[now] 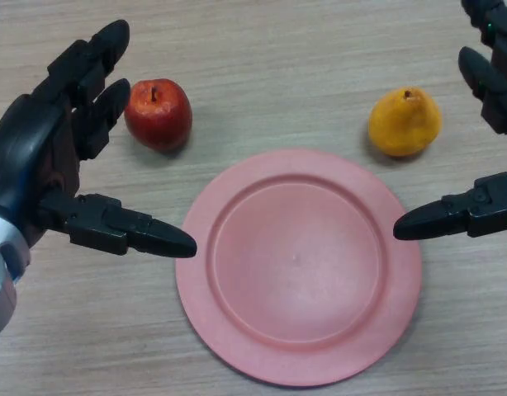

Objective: Pick up the red apple and place it on the plate

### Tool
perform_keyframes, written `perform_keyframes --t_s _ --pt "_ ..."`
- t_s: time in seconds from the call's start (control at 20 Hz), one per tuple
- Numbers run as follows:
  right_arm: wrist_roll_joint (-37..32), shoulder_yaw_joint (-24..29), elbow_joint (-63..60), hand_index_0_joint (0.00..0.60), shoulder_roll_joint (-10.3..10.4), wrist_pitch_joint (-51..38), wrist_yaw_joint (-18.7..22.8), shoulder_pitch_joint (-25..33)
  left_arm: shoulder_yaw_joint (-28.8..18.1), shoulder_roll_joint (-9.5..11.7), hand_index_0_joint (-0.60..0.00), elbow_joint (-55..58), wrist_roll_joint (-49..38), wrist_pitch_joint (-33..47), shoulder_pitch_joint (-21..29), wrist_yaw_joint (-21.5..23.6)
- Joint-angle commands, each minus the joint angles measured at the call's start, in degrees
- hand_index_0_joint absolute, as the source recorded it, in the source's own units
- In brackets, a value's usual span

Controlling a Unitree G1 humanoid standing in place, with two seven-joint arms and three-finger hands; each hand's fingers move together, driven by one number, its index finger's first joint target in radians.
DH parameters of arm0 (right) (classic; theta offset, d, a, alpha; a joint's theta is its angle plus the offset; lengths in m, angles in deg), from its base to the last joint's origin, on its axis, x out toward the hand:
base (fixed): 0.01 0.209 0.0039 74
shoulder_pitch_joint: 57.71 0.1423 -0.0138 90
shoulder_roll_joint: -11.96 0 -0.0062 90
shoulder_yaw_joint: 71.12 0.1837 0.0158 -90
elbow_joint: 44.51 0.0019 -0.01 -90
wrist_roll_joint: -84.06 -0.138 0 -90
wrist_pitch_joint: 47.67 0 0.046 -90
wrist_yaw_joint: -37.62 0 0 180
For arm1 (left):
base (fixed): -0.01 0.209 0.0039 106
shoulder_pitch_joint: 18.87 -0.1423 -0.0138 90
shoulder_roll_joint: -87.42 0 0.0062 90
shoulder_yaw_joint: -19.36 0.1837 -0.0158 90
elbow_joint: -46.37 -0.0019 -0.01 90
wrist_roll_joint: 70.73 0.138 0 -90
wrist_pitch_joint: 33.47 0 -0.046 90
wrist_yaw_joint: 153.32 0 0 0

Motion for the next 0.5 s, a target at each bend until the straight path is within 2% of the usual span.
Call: perform_keyframes --t_s 0.05,0.3,0.4,0.5 --pt "1.78 2.93 1.78 0.0 -1.46 -9.43 1.76 1.46 -3.6 1.37 0.0 2.2 2.19 9.51 0.67 -1.06" --pt "1.79 4.41 3.57 0.0 -1.73 -6.34 1.71 2.07 -4.37 0.83 0.0 3.49 1.87 8.34 -0.43 -0.83" --pt "2.14 4.13 3.92 0.0 -1.71 -6.45 2.76 1.43 -4.43 0.01 0.0 3.48 1.53 9.18 -1.4 -0.87" --pt "3.08 3.12 4.37 0.0 -2.35 -7.54 2.04 1.25 -3.76 -0.08 0.0 2.73 2.9 11.9 -2.65 -0.78"
